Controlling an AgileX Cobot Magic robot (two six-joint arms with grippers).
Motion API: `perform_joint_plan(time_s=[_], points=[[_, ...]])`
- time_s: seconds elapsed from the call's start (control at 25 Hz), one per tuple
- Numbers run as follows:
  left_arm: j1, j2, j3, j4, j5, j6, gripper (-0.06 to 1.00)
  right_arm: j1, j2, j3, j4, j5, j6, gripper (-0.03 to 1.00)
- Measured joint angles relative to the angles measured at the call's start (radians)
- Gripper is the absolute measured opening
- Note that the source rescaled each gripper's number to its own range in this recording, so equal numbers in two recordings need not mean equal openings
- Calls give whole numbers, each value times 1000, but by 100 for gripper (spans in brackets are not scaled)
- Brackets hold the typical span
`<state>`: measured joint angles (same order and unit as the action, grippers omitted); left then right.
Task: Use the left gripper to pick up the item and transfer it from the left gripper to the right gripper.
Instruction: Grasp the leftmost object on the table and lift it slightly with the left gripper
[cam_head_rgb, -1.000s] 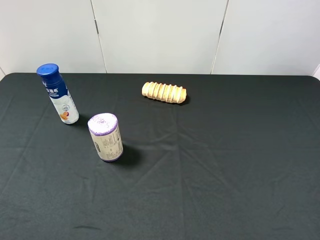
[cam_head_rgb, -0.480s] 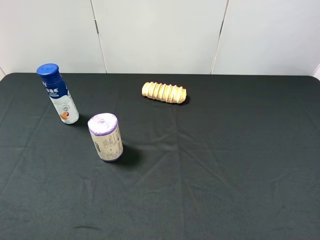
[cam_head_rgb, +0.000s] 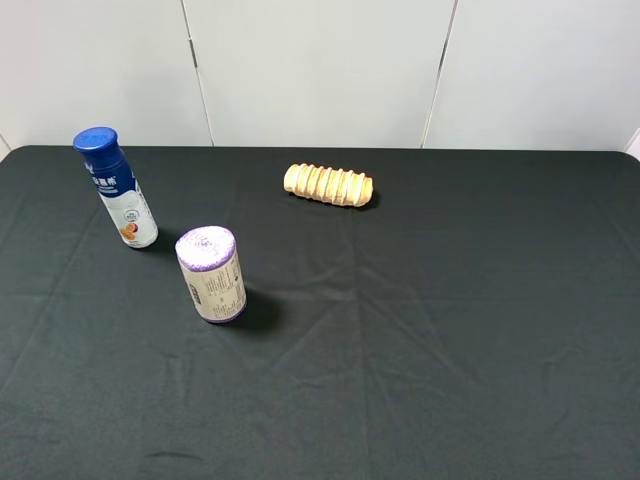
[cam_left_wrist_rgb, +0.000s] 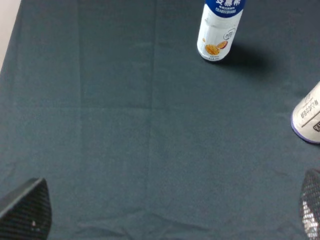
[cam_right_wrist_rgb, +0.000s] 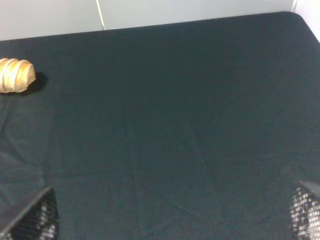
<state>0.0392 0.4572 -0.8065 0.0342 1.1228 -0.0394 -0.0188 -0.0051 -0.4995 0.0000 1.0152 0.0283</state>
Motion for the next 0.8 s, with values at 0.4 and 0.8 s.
perform_joint_plan(time_s=[0.4,0.8], points=[[-3,538,-382,1,42,23,98,0,0,0,0,0,0,100],[-157,938,-572,3,45,26,97,0,0,0,0,0,0,100]])
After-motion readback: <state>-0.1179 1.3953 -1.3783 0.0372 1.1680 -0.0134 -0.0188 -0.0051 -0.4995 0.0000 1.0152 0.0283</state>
